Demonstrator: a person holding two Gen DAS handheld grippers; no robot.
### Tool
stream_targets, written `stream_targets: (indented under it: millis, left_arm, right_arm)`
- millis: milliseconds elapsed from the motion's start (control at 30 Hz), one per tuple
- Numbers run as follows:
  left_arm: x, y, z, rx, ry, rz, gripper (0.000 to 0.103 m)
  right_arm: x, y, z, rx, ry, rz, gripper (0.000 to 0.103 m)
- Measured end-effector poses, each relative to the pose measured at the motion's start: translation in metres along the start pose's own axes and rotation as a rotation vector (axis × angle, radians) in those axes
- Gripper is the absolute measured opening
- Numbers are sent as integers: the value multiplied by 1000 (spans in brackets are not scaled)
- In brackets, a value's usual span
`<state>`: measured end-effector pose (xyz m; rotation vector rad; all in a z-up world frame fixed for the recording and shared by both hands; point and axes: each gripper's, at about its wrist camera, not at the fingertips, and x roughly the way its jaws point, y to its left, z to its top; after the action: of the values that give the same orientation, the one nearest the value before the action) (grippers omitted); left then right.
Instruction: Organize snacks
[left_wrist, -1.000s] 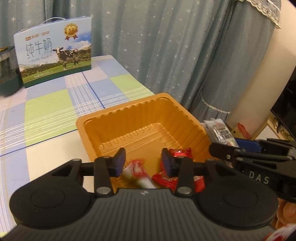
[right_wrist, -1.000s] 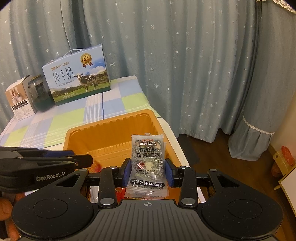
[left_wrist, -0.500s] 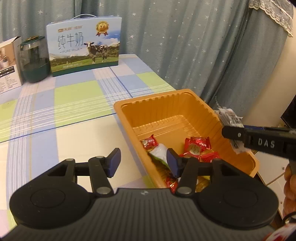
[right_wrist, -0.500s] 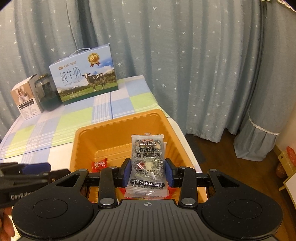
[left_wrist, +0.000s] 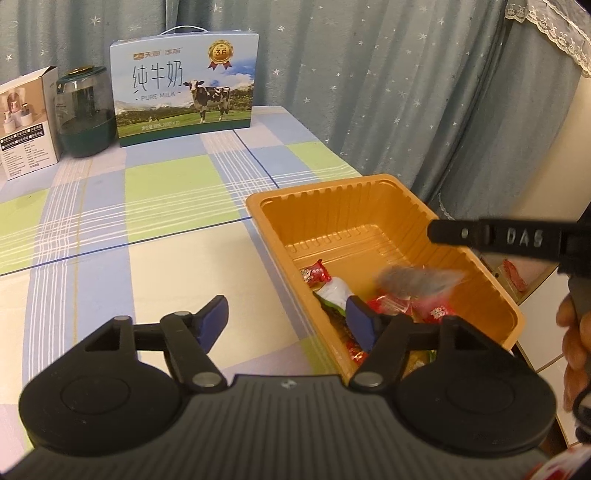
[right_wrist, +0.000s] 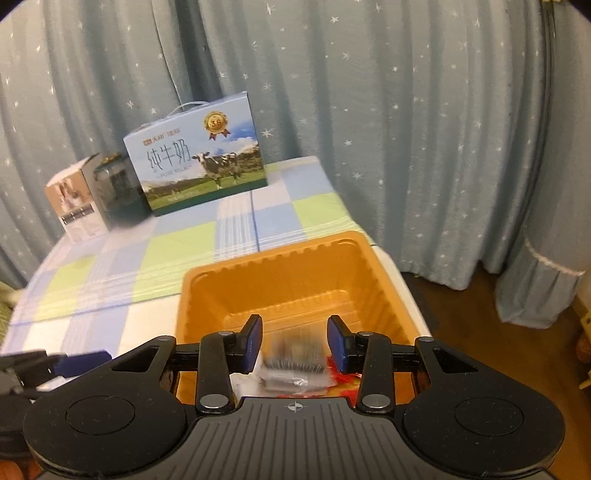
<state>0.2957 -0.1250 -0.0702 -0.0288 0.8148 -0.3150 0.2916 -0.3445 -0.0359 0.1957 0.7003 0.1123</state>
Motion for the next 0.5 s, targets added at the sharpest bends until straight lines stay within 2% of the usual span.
stream_targets:
  millis: [33,67,133,500]
  left_arm:
    - [-1,1,-2,-2,0,4,72]
    - [-3,2,-4,-6,-3,8,73]
    - [-9,4,-9,-12,-15,20,81]
    - [-45,8,-36,-28,-35,57,103]
  right_arm:
    - [-3,-2,1,12,-14,-5,68]
    - [-6,-4,1,21,-27,-10,71]
    - [-10,-7,0,35,-29,-21,71]
    - [-48,-19,-30,95,19,-65,71]
